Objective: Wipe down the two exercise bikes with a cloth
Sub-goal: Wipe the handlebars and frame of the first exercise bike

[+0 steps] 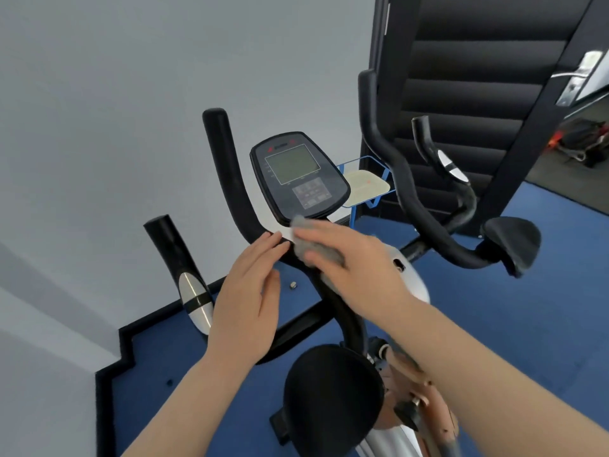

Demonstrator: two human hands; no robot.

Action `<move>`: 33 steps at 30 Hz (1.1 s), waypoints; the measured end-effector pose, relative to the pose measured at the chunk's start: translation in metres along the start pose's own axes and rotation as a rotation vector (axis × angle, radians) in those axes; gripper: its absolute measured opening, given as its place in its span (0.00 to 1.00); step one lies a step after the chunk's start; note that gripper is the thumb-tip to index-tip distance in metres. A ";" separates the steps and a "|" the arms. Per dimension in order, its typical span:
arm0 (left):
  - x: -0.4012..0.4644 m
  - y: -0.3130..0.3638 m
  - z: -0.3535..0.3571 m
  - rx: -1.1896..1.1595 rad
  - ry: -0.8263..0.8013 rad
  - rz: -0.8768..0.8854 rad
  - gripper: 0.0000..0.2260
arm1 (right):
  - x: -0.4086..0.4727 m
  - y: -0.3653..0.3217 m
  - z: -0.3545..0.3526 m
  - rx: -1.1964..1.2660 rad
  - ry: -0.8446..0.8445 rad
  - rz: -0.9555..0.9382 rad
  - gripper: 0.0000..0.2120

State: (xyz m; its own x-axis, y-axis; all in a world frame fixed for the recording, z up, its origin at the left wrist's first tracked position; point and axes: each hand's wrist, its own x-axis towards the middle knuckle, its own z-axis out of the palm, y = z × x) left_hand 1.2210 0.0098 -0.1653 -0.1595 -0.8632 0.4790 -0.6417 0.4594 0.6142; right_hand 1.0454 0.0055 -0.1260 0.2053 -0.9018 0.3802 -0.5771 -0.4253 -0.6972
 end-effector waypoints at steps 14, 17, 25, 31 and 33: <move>0.089 -0.017 -0.087 0.323 0.189 0.071 0.18 | 0.085 -0.038 0.065 -0.316 -0.061 -0.268 0.20; 0.094 -0.036 -0.088 0.383 0.130 0.016 0.17 | 0.073 -0.028 0.061 -0.396 -0.078 -0.353 0.12; 0.086 -0.050 -0.071 0.521 0.300 0.105 0.19 | 0.093 -0.028 0.061 -0.472 0.026 -0.432 0.10; 0.084 -0.052 -0.067 0.458 0.333 0.135 0.19 | 0.095 -0.029 0.036 -0.514 0.064 -0.513 0.12; 0.083 -0.054 -0.068 0.447 0.347 0.128 0.18 | 0.111 -0.039 0.047 -0.470 0.128 -0.357 0.11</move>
State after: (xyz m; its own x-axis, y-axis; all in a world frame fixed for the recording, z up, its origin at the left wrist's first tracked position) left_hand 1.2932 -0.0720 -0.1160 -0.0494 -0.6529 0.7558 -0.8999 0.3573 0.2499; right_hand 1.1277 -0.0821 -0.0854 0.3706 -0.6807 0.6319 -0.7838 -0.5942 -0.1805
